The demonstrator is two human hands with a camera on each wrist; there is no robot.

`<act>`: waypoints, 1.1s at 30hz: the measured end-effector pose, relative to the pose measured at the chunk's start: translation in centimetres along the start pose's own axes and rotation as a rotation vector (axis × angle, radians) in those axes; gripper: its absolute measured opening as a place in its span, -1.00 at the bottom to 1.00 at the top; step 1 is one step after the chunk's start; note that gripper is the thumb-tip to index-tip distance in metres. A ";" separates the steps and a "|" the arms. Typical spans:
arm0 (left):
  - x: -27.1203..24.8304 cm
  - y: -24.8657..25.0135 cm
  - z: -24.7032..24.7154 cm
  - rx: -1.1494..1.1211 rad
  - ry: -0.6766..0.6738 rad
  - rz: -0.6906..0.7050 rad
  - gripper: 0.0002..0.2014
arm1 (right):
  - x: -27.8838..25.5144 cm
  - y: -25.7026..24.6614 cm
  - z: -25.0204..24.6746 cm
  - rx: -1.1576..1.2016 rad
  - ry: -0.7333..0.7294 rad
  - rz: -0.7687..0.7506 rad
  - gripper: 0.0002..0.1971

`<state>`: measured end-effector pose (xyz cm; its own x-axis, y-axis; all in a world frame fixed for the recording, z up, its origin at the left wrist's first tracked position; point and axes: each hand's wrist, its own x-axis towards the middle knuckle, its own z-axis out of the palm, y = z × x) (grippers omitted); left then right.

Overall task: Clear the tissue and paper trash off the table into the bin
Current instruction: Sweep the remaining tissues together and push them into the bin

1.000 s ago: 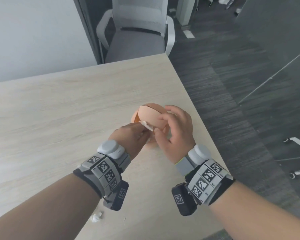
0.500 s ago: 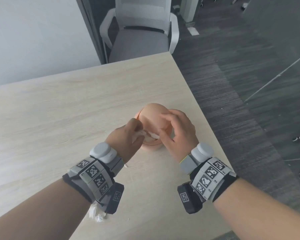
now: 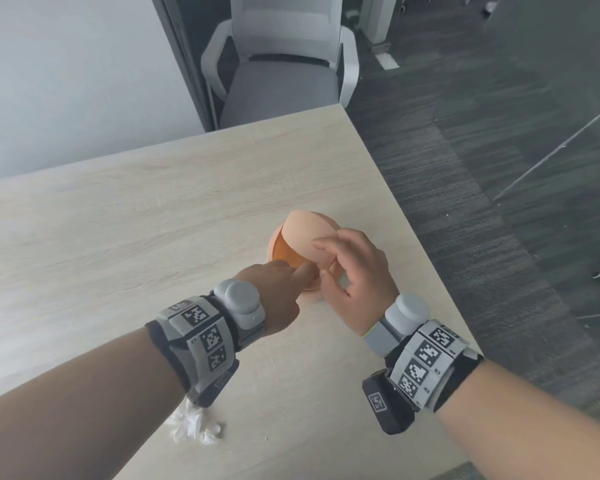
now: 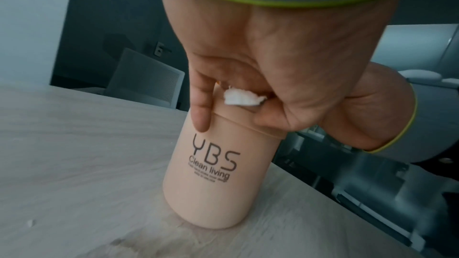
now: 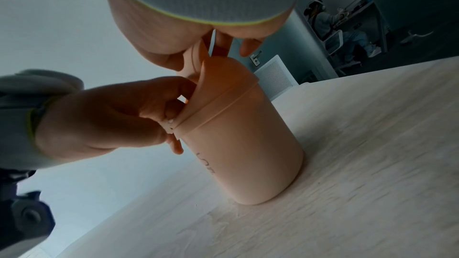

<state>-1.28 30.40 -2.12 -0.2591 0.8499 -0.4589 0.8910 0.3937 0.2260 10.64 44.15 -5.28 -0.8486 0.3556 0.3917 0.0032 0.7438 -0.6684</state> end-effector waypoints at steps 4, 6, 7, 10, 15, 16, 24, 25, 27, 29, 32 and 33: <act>0.9 -0.3 -0.5 0.127 -0.167 -0.042 -0.47 | -0.1 0.1 -0.2 0.008 -0.018 -0.017 -0.61; 1.3 -0.3 -0.5 0.175 -0.142 -0.019 -0.51 | -0.2 0.1 -0.2 0.016 -0.023 -0.020 -0.60; 1.3 -0.3 -0.5 0.180 -0.091 -0.030 -0.54 | -0.3 0.0 -0.2 0.019 -0.023 -0.020 -0.59; 0.4 -0.4 -0.2 0.158 0.062 -0.034 -0.60 | -0.3 0.0 -0.2 0.009 -0.013 -0.026 -0.56; -2.0 -2.5 0.6 -0.046 0.484 0.037 -0.52 | -0.4 -0.2 -0.3 0.011 -0.013 -0.059 -0.56; -2.2 -3.2 0.9 -0.119 0.544 -0.020 -0.54 | -0.4 -0.2 -0.3 0.016 -0.011 -0.069 -0.55; -3.2 -3.0 4.1 -0.057 0.552 0.112 -0.41 | -0.4 -0.6 -0.1 0.029 -0.014 -0.092 -0.52; -3.0 -2.8 4.2 -0.021 0.529 0.112 -0.39 | -0.4 -0.7 0.0 0.025 -0.023 -0.097 -0.53; -2.5 -2.6 3.6 0.050 0.458 0.086 -0.39 | -0.4 -0.8 0.1 0.015 -0.036 -0.106 -0.54; -1.7 -2.2 2.5 0.132 0.373 0.092 -0.44 | -0.5 -0.8 0.2 0.013 -0.031 -0.105 -0.55; -0.4 -2.1 0.6 0.078 0.294 0.158 -0.59 | -0.6 -0.5 0.3 0.027 -0.025 -0.095 -0.54; 0.0 -2.5 0.2 0.028 0.286 0.165 -0.64 | -0.6 -0.4 0.2 0.036 -0.028 -0.091 -0.52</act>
<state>-3.39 29.32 -2.88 -0.2012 0.9668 -0.1577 0.9384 0.2364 0.2521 11.07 43.53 -5.40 -0.8591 0.2710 0.4342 -0.0932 0.7513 -0.6534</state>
